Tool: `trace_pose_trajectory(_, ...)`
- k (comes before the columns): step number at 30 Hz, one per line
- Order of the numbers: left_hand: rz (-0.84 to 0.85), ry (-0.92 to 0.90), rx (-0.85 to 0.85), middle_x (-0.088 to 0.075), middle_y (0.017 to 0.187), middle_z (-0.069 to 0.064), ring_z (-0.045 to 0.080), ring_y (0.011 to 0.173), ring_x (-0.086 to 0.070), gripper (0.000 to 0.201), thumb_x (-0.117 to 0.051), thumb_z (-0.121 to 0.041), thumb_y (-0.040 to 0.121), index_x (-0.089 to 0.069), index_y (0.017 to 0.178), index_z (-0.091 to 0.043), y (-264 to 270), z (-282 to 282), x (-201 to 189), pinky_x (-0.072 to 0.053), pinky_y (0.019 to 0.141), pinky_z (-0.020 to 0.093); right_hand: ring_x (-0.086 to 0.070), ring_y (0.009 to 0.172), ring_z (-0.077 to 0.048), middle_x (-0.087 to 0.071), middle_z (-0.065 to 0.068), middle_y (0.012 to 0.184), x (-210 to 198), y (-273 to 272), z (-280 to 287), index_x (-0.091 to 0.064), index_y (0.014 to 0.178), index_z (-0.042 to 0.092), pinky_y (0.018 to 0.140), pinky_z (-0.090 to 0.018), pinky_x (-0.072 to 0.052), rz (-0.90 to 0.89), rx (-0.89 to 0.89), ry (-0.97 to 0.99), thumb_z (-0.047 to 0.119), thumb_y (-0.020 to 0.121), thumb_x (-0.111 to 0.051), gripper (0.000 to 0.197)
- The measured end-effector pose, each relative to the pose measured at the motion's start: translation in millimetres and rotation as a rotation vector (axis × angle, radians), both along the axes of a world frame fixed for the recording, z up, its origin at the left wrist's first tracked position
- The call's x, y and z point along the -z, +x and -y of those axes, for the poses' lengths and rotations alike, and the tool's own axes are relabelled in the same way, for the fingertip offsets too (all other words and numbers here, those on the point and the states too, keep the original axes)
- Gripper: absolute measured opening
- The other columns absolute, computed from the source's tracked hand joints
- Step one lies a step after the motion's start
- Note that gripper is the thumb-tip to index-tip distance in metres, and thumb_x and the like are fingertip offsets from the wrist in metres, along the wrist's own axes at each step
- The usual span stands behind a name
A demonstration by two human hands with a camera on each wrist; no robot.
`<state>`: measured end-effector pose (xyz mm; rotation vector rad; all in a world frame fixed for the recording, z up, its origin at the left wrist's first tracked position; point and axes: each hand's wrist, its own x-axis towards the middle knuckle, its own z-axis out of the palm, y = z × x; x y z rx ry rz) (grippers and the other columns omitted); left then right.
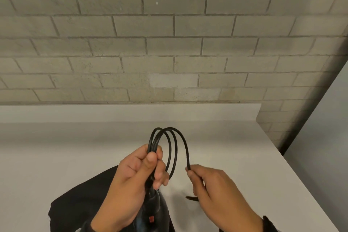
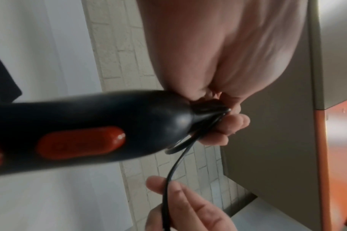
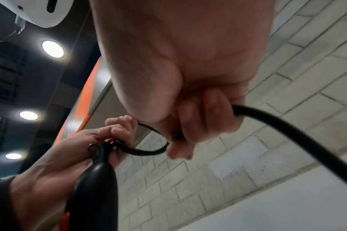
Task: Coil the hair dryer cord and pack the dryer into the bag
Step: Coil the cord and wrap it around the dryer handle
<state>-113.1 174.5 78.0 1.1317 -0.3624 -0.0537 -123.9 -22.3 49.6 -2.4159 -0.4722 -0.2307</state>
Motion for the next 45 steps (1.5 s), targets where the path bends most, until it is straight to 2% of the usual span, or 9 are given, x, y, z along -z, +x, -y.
trace_pose_trajectory(4,-0.049,-0.073,-0.048,-0.045,0.057,0.002,0.012,0.046,-0.041,0.042,-0.082,-0.051,0.071,-0.066,0.084,-0.014,-0.1,-4.8,2.1,-0.051,0.057,0.029,-0.053,0.101,0.003,-0.059,0.024,0.095,24.3,1.4,9.5,-0.054,0.117,0.044,0.088,-0.013,-0.042,-0.141,-0.017,0.101,0.064,0.089,-0.035,0.04)
trace_pose_trajectory(9,-0.136,-0.221,-0.203,-0.039,0.057,-0.001,0.01,0.045,-0.038,0.024,-0.056,-0.033,0.093,-0.068,0.081,-0.017,3.2,-16.8,-0.8,-0.049,0.051,0.025,-0.051,0.114,0.011,-0.061,0.029,0.107,67.4,0.8,36.9,-0.06,0.102,0.049,0.115,-0.016,-0.021,-0.221,0.002,0.134,0.072,0.083,-0.038,0.037)
trace_pose_trajectory(11,-0.155,-0.251,-0.25,-0.037,0.057,-0.001,0.01,0.044,-0.037,0.026,-0.045,-0.026,0.094,-0.066,0.082,-0.017,5.5,-23.8,-1.6,-0.048,0.049,0.024,-0.05,0.113,0.019,-0.068,0.025,0.105,64.9,-2.5,46.6,-0.065,0.102,0.05,0.11,-0.006,-0.022,-0.236,0.03,0.293,0.05,0.086,-0.053,0.02)
trace_pose_trajectory(14,-0.15,-0.219,-0.267,-0.038,0.058,-0.001,0.01,0.045,-0.038,0.03,-0.043,-0.026,0.094,-0.068,0.079,-0.019,7.4,-29.4,-2.2,-0.049,0.051,0.024,-0.066,0.09,0.001,-0.072,0.013,0.081,46.0,-8.5,53.2,-0.072,0.094,0.04,0.096,-0.01,-0.042,-0.171,0.054,0.41,0.025,0.085,-0.057,0.024)
trace_pose_trajectory(18,-0.112,-0.15,-0.226,-0.043,0.058,0.001,0.014,0.047,-0.042,0.025,-0.044,-0.024,0.093,-0.064,0.081,-0.017,6.7,-23.1,-1.6,-0.053,0.056,0.027,-0.065,0.089,0.004,-0.069,0.027,0.095,27.3,-17.2,43.3,-0.063,0.108,0.048,0.077,-0.008,-0.047,-0.03,0.019,0.275,0.036,0.093,-0.053,0.022)
trace_pose_trajectory(22,-0.045,-0.084,-0.144,-0.052,0.061,0.004,0.015,0.051,-0.051,0.026,-0.07,-0.043,0.084,-0.067,0.085,-0.017,7.6,-16.5,-0.6,-0.056,0.064,0.03,-0.048,0.057,-0.004,-0.053,0.017,0.065,11.0,-22.9,31.4,-0.049,0.096,0.048,0.055,-0.01,-0.037,-0.023,-0.025,0.165,0.046,0.091,-0.046,0.007)
trace_pose_trajectory(27,0.024,0.022,-0.096,-0.059,0.066,0.011,0.023,0.059,-0.059,0.041,-0.076,-0.053,0.076,-0.067,0.09,-0.015,6.3,-9.2,-0.3,-0.055,0.069,0.032,-0.059,0.067,-0.012,-0.061,0.012,0.076,-7.4,-24.1,26.4,-0.063,0.092,0.041,0.06,-0.024,-0.051,0.081,-0.041,0.2,0.038,0.09,-0.055,0.009)
trace_pose_trajectory(36,0.111,0.232,-0.029,-0.072,0.076,0.013,0.034,0.083,-0.071,0.027,-0.054,-0.039,0.09,-0.065,0.093,-0.015,1.3,-1.4,-3.7,-0.057,0.08,0.04,-0.051,0.062,-0.004,-0.054,0.014,0.081,-43.4,-21.0,24.3,-0.061,0.108,0.039,0.052,-0.017,-0.043,0.318,-0.232,-0.083,0.038,0.095,-0.054,0.015)
trace_pose_trajectory(45,0.128,0.337,0.218,-0.071,0.08,0.013,0.03,0.073,-0.068,0.023,-0.051,-0.03,0.097,-0.062,0.096,-0.01,-2.8,3.5,-10.5,-0.052,0.077,0.033,-0.056,0.073,-0.011,-0.058,0.006,0.083,-64.4,0.5,26.3,-0.065,0.106,0.022,0.06,-0.031,-0.049,0.448,-0.256,0.036,0.026,0.094,-0.06,0.013)
